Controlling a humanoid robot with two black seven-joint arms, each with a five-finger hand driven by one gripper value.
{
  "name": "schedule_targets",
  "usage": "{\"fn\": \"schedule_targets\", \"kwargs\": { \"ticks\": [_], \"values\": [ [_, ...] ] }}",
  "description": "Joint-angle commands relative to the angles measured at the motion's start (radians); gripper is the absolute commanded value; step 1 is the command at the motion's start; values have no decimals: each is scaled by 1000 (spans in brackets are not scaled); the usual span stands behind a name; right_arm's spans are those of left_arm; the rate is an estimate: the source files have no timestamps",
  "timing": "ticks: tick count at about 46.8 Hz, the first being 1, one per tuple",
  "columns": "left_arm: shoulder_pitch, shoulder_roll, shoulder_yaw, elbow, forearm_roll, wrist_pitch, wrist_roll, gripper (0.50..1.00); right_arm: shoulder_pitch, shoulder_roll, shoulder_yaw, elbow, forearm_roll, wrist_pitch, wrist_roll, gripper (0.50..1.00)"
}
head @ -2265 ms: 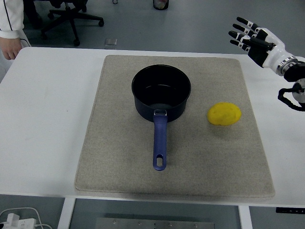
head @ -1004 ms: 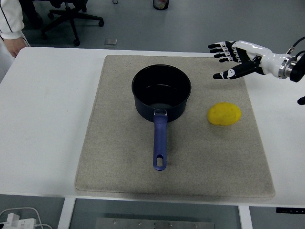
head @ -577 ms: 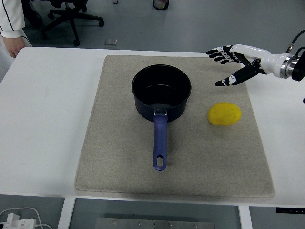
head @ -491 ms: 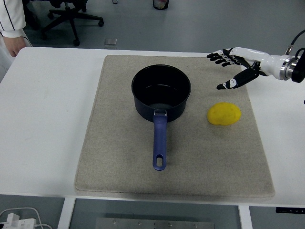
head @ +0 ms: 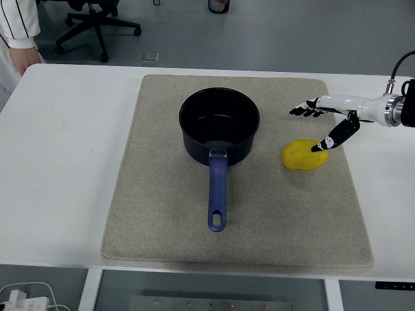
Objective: Put the potato in the blue pot
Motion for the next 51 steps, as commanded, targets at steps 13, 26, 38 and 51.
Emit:
{"fn": "schedule_targets", "kwargs": {
  "ticks": [13,26,38,51],
  "values": [
    [0,0,0,0,0,1,0,996,4,-11,-7,38,-1,38,0,930],
    [0,0,0,0,0,1,0,996,-33,-8,-7,44,-52,8,0,930],
    [0,0,0,0,0,-1,0,996,-74,1,-7,62,-101,-70,12,930],
    [0,0,0,0,0,1,0,996,-99,1,-7,73,-123,-112,14,928]
  ]
}}
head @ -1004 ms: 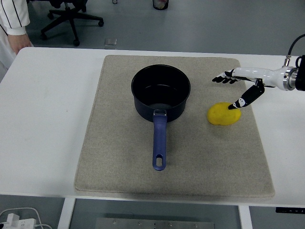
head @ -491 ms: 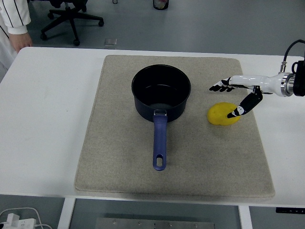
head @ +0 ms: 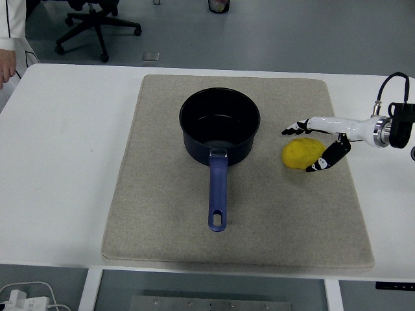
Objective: Put the potato in the blue pot
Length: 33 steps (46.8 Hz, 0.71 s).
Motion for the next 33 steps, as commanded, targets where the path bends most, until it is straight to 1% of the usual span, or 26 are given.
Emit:
{"fn": "schedule_targets", "kwargs": {
  "ticks": [1,6,15,21,25,26,32,33],
  "values": [
    [0,0,0,0,0,1,0,996,-8,1,-1,0,-2,-21,0,928],
    [0,0,0,0,0,1,1,996,-9,3,0,0,-3,-35,0,924],
    [0,0,0,0,0,-1,0,996,-28,11,-3,-2,-9,-76,1,913],
    [0,0,0,0,0,1,1,996,-34,14,-12,-2,-11,-82,1,897],
    [0,0,0,0,0,1,0,996,-34,12,-20,-2,-11,-95,3,844],
    [0,0,0,0,0,1,0,996,-34,12,-20,-2,-11,-98,3,824],
    [0,0,0,0,0,1,0,996,-34,12,-27,-3,-23,-102,17,758],
    [0,0,0,0,0,-1,1,996,-34,12,-29,-4,-29,-102,20,754]
  ]
}}
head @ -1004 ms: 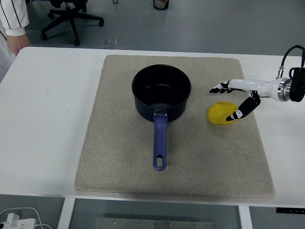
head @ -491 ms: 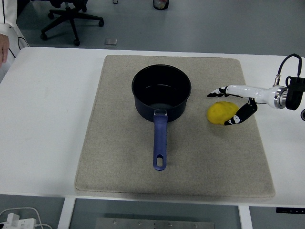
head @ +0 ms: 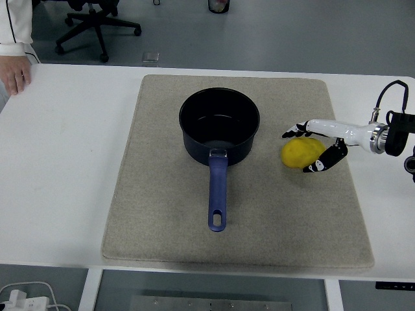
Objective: Put the potato in the blue pot
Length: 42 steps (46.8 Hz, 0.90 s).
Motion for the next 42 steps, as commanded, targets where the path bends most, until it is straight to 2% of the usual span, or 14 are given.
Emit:
{"fn": "schedule_targets", "kwargs": {
  "ticks": [1,22,31,42],
  "values": [
    [0,0,0,0,0,0,1,996,0,0,-5,-1,-20,-2,12,744],
    [0,0,0,0,0,-1,0,996,11,-6,-5,-7,-21,-8,20,503],
    [0,0,0,0,0,-1,0,996,31,-20,3,-7,-15,-8,32,500],
    [0,0,0,0,0,0,0,996,107,-51,3,-9,3,12,33,500]
  ]
}}
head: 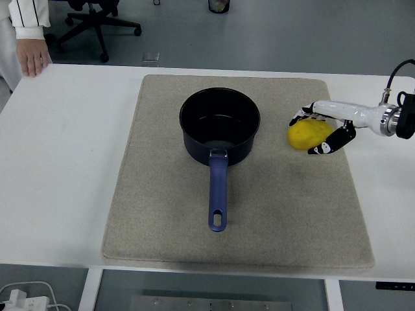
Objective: Put the potato in the blue pot
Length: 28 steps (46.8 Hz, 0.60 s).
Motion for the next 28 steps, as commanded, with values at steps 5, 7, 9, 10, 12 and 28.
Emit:
{"fn": "schedule_targets", "kwargs": {
  "ticks": [5,7,9,10,12,28],
  "values": [
    [0,0,0,0,0,-1,0,996,45,-8,-2,0,18,22,0,500],
    [0,0,0,0,0,-1,0,996,53,-9,-2,0,27,26,0,500],
    [0,0,0,0,0,1,0,996,65,-9,-2,0,39,32,0,500],
    [0,0,0,0,0,1,0,996,73,-9,-2,-2,47,37,0,500],
    [0,0,0,0,0,1,0,996,88,-8,-2,-3,62,46,-2,500],
    [0,0,0,0,0,1,0,996,222,21,-10,-3,214,84,-13,500]
  ]
}}
